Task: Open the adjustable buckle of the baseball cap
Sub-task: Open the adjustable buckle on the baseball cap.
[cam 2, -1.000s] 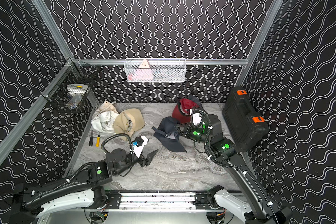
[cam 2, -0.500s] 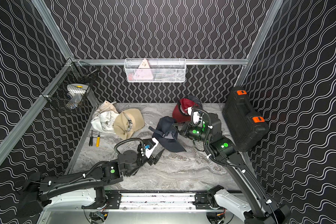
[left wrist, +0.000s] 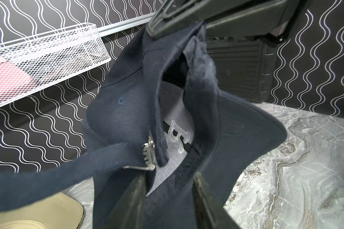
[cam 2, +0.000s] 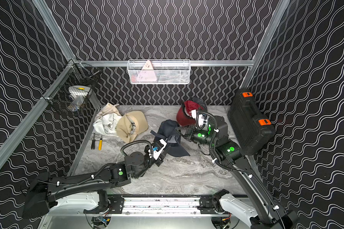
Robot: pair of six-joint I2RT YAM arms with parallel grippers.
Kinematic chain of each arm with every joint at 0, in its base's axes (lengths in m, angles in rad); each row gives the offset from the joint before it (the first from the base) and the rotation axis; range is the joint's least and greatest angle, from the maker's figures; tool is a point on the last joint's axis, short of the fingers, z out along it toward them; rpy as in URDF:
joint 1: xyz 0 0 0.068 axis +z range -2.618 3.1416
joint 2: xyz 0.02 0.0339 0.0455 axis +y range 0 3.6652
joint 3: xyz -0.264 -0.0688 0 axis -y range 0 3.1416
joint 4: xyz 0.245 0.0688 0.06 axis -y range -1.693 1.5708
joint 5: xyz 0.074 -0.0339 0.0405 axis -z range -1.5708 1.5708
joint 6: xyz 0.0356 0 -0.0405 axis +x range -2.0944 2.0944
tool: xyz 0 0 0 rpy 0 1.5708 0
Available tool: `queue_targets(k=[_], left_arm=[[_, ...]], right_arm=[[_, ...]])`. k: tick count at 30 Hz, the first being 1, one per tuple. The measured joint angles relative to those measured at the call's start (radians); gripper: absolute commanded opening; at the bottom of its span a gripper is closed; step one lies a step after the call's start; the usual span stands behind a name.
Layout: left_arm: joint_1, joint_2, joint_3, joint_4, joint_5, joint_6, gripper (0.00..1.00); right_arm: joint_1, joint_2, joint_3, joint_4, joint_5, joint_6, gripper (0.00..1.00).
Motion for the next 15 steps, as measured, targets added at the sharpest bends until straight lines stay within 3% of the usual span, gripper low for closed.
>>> queue_targets(k=[4, 15], left_arm=[[0.0, 0.006, 0.0, 0.007, 0.0, 0.003, 0.24], [0.0, 0.019, 0.01, 0.032, 0.001, 0.026, 0.16]], right_arm=[[0.0, -0.006, -0.002, 0.0, -0.004, 0.001, 0.0], [0.0, -0.011, -0.026, 0.016, -0.007, 0.004, 0.0]])
